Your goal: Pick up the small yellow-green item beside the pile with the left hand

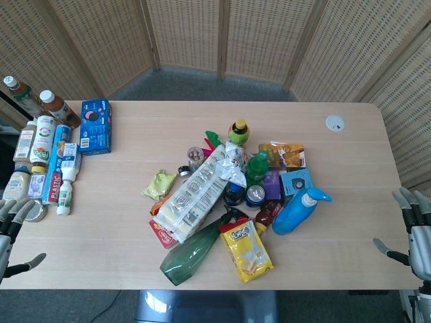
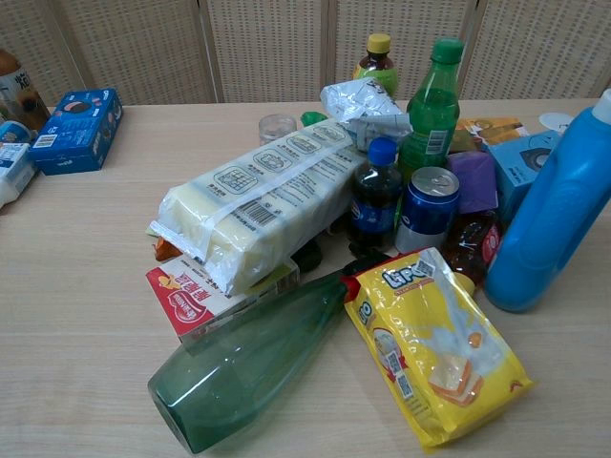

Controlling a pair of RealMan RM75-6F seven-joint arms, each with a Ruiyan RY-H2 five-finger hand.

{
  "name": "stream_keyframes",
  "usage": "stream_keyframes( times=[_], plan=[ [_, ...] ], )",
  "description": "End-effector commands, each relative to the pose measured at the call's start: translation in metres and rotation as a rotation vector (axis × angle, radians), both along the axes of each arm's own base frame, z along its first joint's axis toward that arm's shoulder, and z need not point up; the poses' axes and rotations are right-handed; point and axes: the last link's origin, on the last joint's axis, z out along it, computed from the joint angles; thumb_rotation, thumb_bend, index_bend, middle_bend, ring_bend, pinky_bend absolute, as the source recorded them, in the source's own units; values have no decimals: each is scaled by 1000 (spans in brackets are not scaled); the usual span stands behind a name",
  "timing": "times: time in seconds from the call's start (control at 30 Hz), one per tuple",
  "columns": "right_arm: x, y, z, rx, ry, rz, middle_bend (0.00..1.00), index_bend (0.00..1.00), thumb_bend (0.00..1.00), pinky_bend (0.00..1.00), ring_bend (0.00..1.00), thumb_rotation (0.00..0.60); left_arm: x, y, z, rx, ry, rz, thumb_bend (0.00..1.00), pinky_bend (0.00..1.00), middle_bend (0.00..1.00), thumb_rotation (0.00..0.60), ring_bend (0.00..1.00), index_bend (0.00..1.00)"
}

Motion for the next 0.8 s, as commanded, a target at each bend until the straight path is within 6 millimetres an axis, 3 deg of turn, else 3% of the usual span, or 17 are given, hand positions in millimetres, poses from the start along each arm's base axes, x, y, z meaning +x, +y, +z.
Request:
stream_keyframes(
  times=[0.03, 0.43, 0.53, 0.8],
  plan=[
    [0, 0, 0, 1, 1, 1, 0, 0, 0, 0, 0, 600, -1, 0, -2, -7, 5, 2, 0, 0, 0, 600, 0, 0],
    [0, 0, 3, -10, -8, -5, 0, 0, 0, 0, 0, 600, -2, 10, -10, -35, 25, -38, 0, 0, 0, 600, 0, 0],
    [-1, 0, 4, -13, -13, -5, 0, 0, 0, 0, 0, 600, -4, 29, -17, -65, 70, -89, 0, 0, 0, 600, 0, 0],
    [-2, 0, 8, -19, -25, -8, 0, 0, 0, 0, 0, 600, 14, 125, -58, -183, 242, -361, 0, 0, 0, 600, 0, 0]
  ],
)
